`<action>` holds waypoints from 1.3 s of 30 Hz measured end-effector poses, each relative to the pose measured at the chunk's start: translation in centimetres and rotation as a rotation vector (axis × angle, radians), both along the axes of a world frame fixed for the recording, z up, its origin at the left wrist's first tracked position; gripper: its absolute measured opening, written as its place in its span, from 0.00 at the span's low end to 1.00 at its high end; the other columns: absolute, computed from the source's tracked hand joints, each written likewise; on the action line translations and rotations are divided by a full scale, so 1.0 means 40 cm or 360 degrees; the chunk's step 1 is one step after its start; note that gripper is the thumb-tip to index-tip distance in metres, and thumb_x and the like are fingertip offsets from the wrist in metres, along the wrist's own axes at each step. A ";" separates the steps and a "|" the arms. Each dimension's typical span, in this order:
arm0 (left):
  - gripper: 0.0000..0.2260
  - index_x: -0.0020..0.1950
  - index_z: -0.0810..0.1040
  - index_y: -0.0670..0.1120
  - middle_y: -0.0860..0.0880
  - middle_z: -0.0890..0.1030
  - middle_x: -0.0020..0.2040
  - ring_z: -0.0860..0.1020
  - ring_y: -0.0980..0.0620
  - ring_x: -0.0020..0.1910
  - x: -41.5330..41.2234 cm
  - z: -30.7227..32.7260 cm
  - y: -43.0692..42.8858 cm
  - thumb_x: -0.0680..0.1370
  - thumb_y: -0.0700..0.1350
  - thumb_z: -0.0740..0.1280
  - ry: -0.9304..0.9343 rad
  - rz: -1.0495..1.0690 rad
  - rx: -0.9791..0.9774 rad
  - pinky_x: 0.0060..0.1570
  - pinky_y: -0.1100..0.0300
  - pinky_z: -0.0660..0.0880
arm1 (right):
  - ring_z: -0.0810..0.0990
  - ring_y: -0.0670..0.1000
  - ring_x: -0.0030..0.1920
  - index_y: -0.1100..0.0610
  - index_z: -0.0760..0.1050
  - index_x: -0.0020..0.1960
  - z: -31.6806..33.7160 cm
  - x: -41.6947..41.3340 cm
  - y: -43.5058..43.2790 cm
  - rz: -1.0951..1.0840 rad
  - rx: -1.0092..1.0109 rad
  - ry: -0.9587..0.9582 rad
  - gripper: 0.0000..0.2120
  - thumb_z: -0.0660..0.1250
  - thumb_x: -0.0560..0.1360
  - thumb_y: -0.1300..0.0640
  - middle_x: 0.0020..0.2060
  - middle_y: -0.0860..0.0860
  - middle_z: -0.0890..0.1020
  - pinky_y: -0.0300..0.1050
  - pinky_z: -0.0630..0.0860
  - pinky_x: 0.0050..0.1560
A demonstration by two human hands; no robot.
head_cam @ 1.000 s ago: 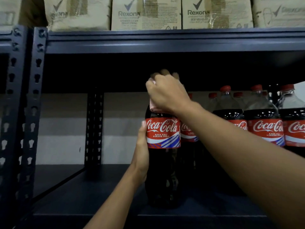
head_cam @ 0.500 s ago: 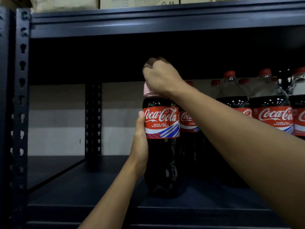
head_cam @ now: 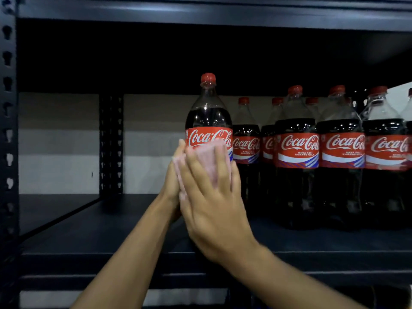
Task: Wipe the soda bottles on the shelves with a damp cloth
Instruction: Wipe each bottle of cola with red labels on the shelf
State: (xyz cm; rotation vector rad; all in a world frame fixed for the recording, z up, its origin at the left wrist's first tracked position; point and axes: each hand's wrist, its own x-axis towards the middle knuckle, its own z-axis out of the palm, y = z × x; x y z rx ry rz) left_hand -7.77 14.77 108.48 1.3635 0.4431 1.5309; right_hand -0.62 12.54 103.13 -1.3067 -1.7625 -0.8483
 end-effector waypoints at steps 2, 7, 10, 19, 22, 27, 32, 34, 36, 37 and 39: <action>0.30 0.60 0.82 0.40 0.42 0.88 0.52 0.87 0.48 0.49 0.000 0.007 0.004 0.86 0.62 0.51 -0.0010 -0.0167 -0.0064 0.50 0.57 0.85 | 0.45 0.65 0.82 0.53 0.54 0.84 -0.054 0.086 -0.060 0.0215 0.0297 -0.0200 0.30 0.56 0.84 0.48 0.84 0.53 0.53 0.69 0.55 0.78; 0.29 0.60 0.87 0.47 0.44 0.87 0.59 0.86 0.49 0.58 0.005 0.000 -0.011 0.85 0.64 0.52 0.0008 -0.0092 0.0021 0.53 0.57 0.83 | 0.51 0.62 0.82 0.54 0.61 0.82 0.048 0.080 -0.042 0.0365 0.0461 -0.0096 0.27 0.56 0.84 0.50 0.82 0.55 0.58 0.67 0.55 0.78; 0.32 0.62 0.88 0.50 0.40 0.84 0.65 0.82 0.43 0.66 0.009 0.004 -0.023 0.84 0.68 0.50 -0.0026 -0.0094 0.0071 0.64 0.49 0.81 | 0.51 0.59 0.82 0.53 0.57 0.83 0.232 0.109 -0.020 0.0603 0.0326 0.0195 0.32 0.57 0.81 0.46 0.83 0.52 0.55 0.58 0.52 0.81; 0.33 0.62 0.86 0.44 0.41 0.86 0.56 0.85 0.46 0.53 -0.026 0.024 -0.068 0.81 0.70 0.59 0.0123 -0.0083 -0.0091 0.61 0.49 0.81 | 0.50 0.54 0.83 0.47 0.56 0.83 0.323 0.120 -0.072 0.0604 0.0201 0.0218 0.32 0.52 0.80 0.45 0.83 0.45 0.54 0.61 0.48 0.80; 0.30 0.60 0.87 0.51 0.46 0.86 0.60 0.85 0.50 0.59 0.002 0.005 -0.093 0.83 0.69 0.54 0.0148 0.0035 0.0026 0.63 0.51 0.82 | 0.43 0.58 0.83 0.52 0.53 0.84 0.191 0.084 -0.093 0.0432 0.0335 0.0206 0.31 0.52 0.82 0.49 0.84 0.50 0.49 0.63 0.49 0.80; 0.29 0.55 0.82 0.41 0.44 0.86 0.47 0.86 0.49 0.43 0.016 0.011 -0.083 0.77 0.66 0.60 -0.0043 -0.0162 -0.0048 0.44 0.55 0.85 | 0.44 0.65 0.82 0.55 0.56 0.83 -0.041 0.093 -0.114 0.0419 0.0336 -0.0129 0.30 0.55 0.82 0.50 0.84 0.55 0.51 0.70 0.57 0.77; 0.33 0.53 0.90 0.48 0.45 0.87 0.56 0.87 0.49 0.54 0.002 0.003 -0.082 0.82 0.68 0.52 -0.0005 -0.0130 -0.0098 0.52 0.55 0.84 | 0.42 0.62 0.83 0.54 0.55 0.84 0.052 0.119 -0.106 0.0545 0.0368 -0.0212 0.29 0.51 0.84 0.50 0.84 0.55 0.49 0.66 0.49 0.80; 0.32 0.58 0.89 0.50 0.44 0.87 0.57 0.87 0.49 0.53 -0.003 0.004 -0.084 0.84 0.68 0.52 -0.0012 -0.0073 -0.0186 0.50 0.55 0.85 | 0.44 0.61 0.83 0.56 0.55 0.83 0.180 0.130 -0.083 0.0659 0.0364 -0.0100 0.29 0.49 0.84 0.48 0.83 0.56 0.50 0.65 0.50 0.80; 0.30 0.59 0.88 0.48 0.42 0.87 0.55 0.87 0.47 0.49 -0.019 0.017 -0.081 0.82 0.69 0.57 0.0015 -0.0056 -0.0256 0.50 0.52 0.85 | 0.51 0.58 0.83 0.54 0.59 0.83 0.303 0.143 -0.072 0.0817 0.0284 0.0134 0.31 0.52 0.82 0.47 0.83 0.55 0.53 0.63 0.56 0.78; 0.31 0.59 0.87 0.46 0.41 0.87 0.56 0.86 0.46 0.50 -0.026 0.022 -0.084 0.81 0.70 0.59 0.0074 -0.0057 -0.0258 0.54 0.49 0.83 | 0.54 0.56 0.82 0.52 0.61 0.82 0.348 0.146 -0.074 0.0877 0.0217 0.0271 0.31 0.54 0.80 0.47 0.83 0.53 0.53 0.62 0.59 0.78; 0.36 0.64 0.86 0.45 0.39 0.85 0.61 0.84 0.43 0.58 -0.042 0.027 -0.098 0.79 0.74 0.58 0.0207 -0.0065 -0.0258 0.66 0.43 0.79 | 0.60 0.53 0.80 0.49 0.66 0.79 0.397 0.143 -0.081 0.0931 0.0139 0.0420 0.30 0.58 0.77 0.46 0.82 0.50 0.55 0.60 0.64 0.75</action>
